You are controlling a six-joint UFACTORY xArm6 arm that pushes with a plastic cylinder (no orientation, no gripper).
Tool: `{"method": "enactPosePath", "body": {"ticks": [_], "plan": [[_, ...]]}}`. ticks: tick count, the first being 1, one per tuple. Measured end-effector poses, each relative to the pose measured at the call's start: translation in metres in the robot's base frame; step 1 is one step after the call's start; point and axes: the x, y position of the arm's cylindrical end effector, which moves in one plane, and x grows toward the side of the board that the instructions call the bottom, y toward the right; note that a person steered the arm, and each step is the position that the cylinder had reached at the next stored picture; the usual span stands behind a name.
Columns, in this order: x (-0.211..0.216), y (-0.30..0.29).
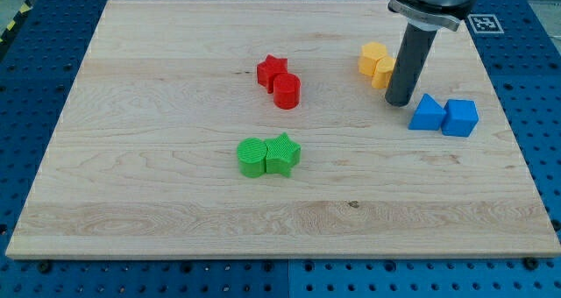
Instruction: Move the blue triangle a bit down and up
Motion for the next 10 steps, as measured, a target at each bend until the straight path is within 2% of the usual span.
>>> {"method": "enactPosePath", "body": {"ticks": [3, 5, 7, 9, 10], "plan": [[0.011, 0.024], [0.109, 0.012], [0.153, 0.012], [0.158, 0.013], [0.14, 0.013]]}}
